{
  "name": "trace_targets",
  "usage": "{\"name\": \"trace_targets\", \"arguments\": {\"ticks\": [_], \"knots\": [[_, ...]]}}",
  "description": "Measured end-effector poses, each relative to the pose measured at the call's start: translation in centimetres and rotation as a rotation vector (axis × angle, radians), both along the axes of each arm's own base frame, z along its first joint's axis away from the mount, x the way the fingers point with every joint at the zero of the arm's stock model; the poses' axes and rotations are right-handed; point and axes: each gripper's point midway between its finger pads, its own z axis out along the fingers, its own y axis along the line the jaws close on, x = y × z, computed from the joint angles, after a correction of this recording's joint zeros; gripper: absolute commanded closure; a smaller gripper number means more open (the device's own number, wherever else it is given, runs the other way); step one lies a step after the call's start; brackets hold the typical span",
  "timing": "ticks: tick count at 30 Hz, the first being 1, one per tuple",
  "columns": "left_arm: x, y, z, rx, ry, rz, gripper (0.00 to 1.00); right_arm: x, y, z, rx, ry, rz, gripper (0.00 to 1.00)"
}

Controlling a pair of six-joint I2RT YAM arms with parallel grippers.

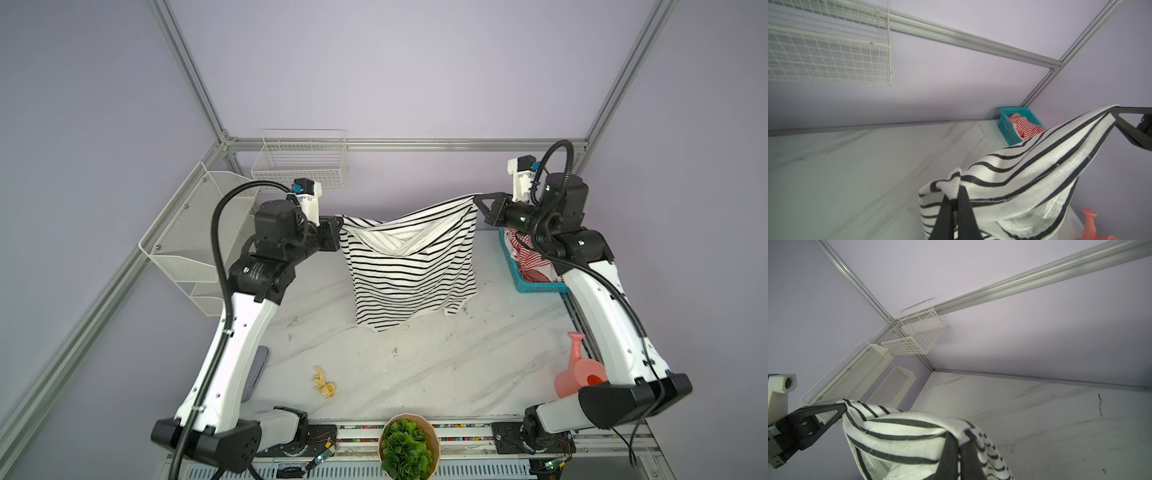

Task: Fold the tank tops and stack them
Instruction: 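Lift the striped tank top high with both grippers, stretching it between them, then lower the tank top flat onto the table, dragging it toward the robot with both grippers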

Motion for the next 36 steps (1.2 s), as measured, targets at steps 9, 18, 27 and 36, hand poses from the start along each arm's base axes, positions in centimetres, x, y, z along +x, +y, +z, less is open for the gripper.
{"name": "trace_targets", "arguments": {"ticks": [9,18,27,36], "knots": [[12.8,-0.2,0.2,-0.093,0.014,-0.027,1.0,11.7,-2.6,-1.2,0.082,0.019,-0.017,1.0],[9.1,-1.0,12.1,-0.234,-0.317,-0.175,1.0,8.5,-3.6,6.6,0.163,-0.199,0.044,1.0],[4.1,-1.2,-2.0,-0.26,-0.072,-0.177,1.0,1.2,-3.7,-6.9,0.17,0.055,0.04,1.0],[-4.9,-2.3,-22.9,-0.206,0.476,-0.119,1.0,-7.1,-4.4,-27.2,0.107,0.585,-0.013,1.0]]}}
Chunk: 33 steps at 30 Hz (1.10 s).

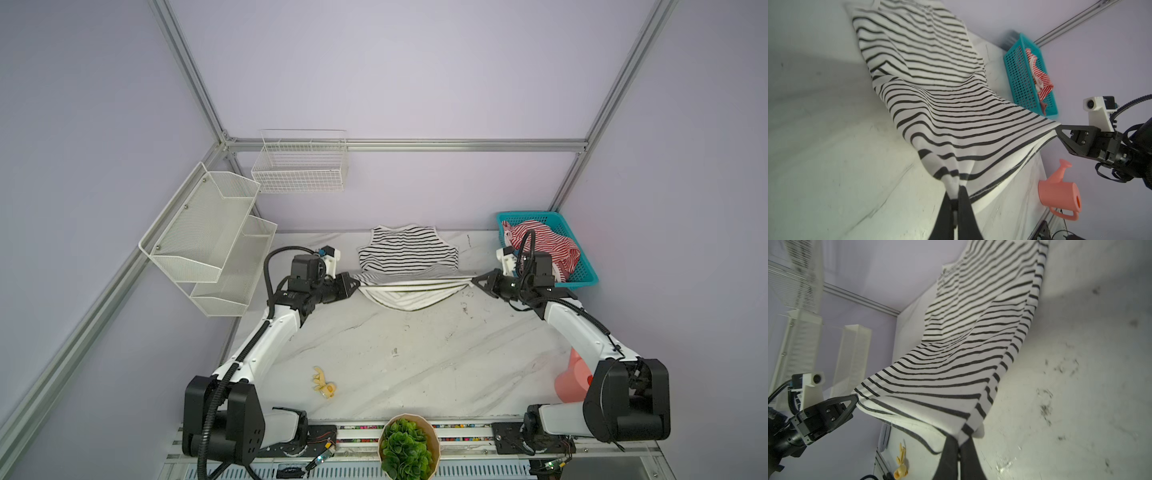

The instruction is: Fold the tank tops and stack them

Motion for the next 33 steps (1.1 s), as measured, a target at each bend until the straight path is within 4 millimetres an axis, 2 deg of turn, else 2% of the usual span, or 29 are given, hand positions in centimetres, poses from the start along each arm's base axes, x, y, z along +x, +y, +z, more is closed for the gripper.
{"name": "trace_targets", "arguments": {"ticks": [3,9,12,14,16,17,22,26,29,31,33], "knots": [[-3.0,-0.6,-2.6,0.032,0.092,-0.026,0.99,-1.8,-0.6,-1.7,-0.047,0.076,-0.005,1.0],[-7.1,-1.3,-5.7,0.079,0.212,-0.066,0.94,-3.6,-1.5,-3.2,-0.111,0.142,-0.018,0.85],[-8.6,-0.8,-6.8,0.104,0.277,-0.052,0.81,-4.6,-2.0,-4.6,-0.149,0.196,-0.031,0.75],[-9.8,-0.5,-7.1,0.116,0.306,-0.044,0.73,-5.4,-2.5,-5.2,-0.178,0.226,-0.043,0.73],[-10.9,-0.4,-7.1,0.12,0.323,-0.041,0.46,-6.0,-3.0,-5.4,-0.203,0.248,-0.056,0.71],[-11.4,-0.4,-7.0,0.123,0.325,-0.044,0.4,-6.2,-3.2,-5.5,-0.215,0.253,-0.064,0.71],[-13.4,-0.5,-5.7,0.116,0.324,-0.046,0.34,-6.6,-3.8,-4.5,-0.234,0.23,-0.096,0.7],[-13.7,0.4,-5.4,0.145,0.308,-0.01,0.39,-6.3,-3.6,-4.4,-0.216,0.231,-0.106,0.73],[-12.7,1.0,-6.0,0.198,0.314,0.02,0.45,-5.5,-2.5,-4.4,-0.196,0.217,-0.1,0.76],[-11.0,1.0,-6.1,0.242,0.323,0.026,0.47,-4.9,-0.7,-4.6,-0.185,0.205,-0.067,0.77],[-8.3,0.4,-5.6,0.274,0.313,0.021,0.5,-4.5,1.8,-5.3,-0.174,0.206,-0.015,0.77]]}}
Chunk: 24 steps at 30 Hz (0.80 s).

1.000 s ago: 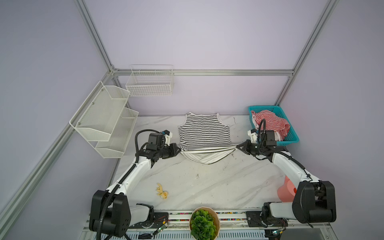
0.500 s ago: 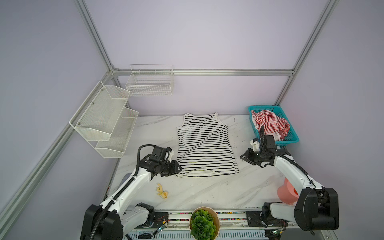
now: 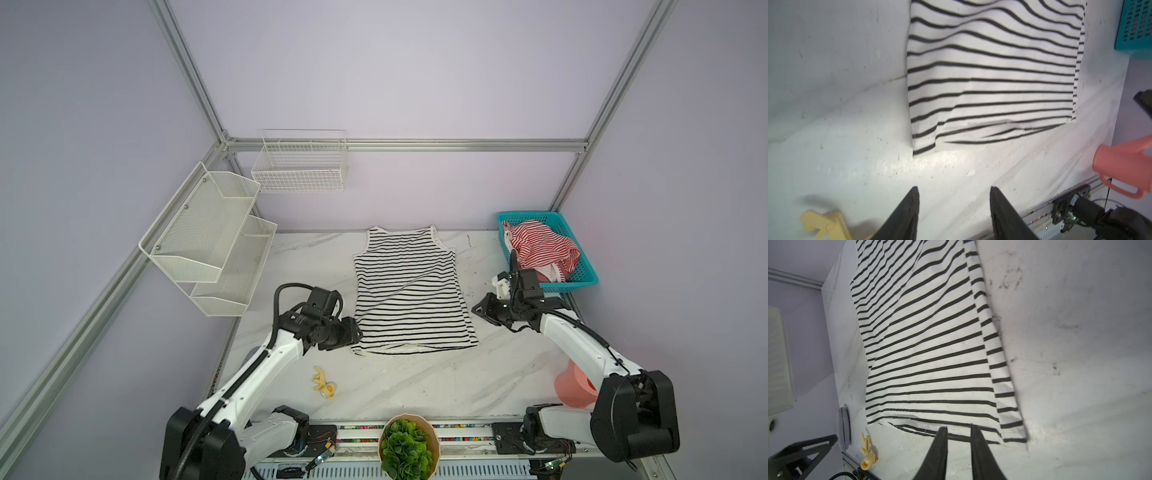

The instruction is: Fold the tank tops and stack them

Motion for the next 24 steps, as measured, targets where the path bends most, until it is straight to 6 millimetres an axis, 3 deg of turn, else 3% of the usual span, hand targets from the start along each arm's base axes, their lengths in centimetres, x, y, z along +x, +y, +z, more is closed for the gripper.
{"name": "trace_targets", "arguments": {"ticks": [2,6,9,12,16,21,24], "knots": [[4.0,-1.0,0.9,0.023,-0.026,-0.019,0.54,0.4,2.6,-1.1,0.01,0.018,0.053,0.77],[14.2,-3.7,2.5,0.04,-0.102,-0.052,0.61,0.9,6.8,-4.4,0.009,0.073,0.132,0.77],[21.6,-5.1,2.7,0.027,-0.16,-0.064,0.62,0.9,8.2,-6.4,0.005,0.106,0.152,0.77],[25.9,-5.5,0.6,0.027,-0.164,-0.067,0.63,0.9,8.5,-7.4,0.004,0.125,0.149,0.82],[28.3,-5.6,-3.6,0.033,-0.109,-0.063,0.65,1.0,8.5,-7.9,-0.004,0.131,0.146,0.83],[28.0,-5.5,-8.0,0.053,-0.023,-0.064,0.67,0.8,7.9,-9.1,-0.044,0.156,0.136,0.78],[27.9,-5.3,-8.7,0.06,-0.006,-0.06,0.67,1.0,7.6,-9.2,-0.052,0.151,0.131,0.76]]}}
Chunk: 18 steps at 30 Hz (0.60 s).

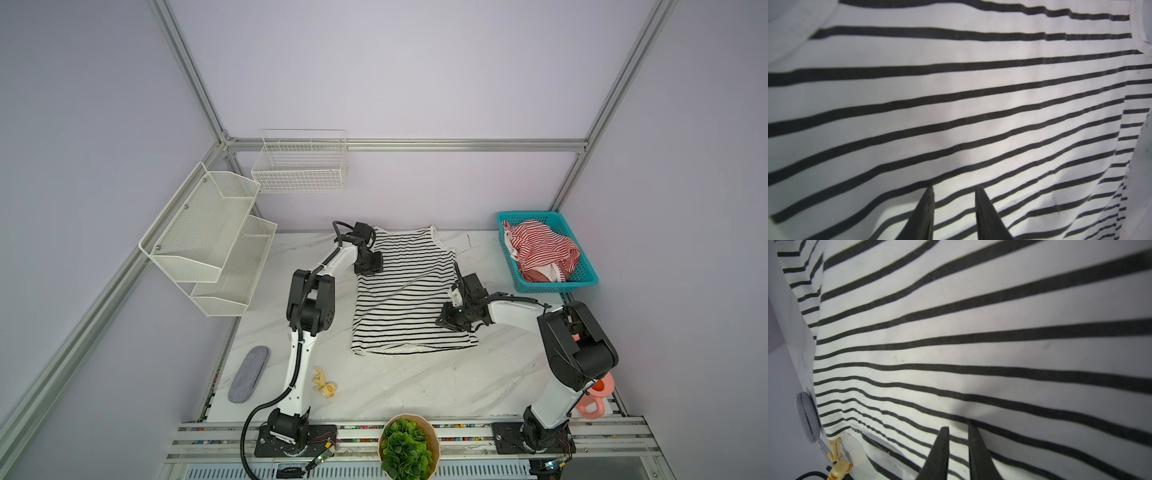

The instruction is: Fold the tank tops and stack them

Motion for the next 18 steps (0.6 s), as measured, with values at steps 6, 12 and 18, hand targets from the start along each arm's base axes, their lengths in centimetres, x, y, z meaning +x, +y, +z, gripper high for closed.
{"name": "trace_targets", "arguments": {"ticks": [6,12,18], "knots": [[0.3,1.0,-0.6,0.014,-0.023,0.033,0.74,0.7,-1.4,-0.1,-0.003,-0.002,-0.02,0.76],[-3.2,3.4,-1.0,0.054,0.02,0.104,0.78,2.3,-4.8,-0.1,-0.013,-0.002,-0.093,0.77],[-6.9,4.5,-1.5,0.041,0.057,0.166,0.84,4.6,-8.1,-0.1,-0.097,0.003,-0.148,0.77]]}}
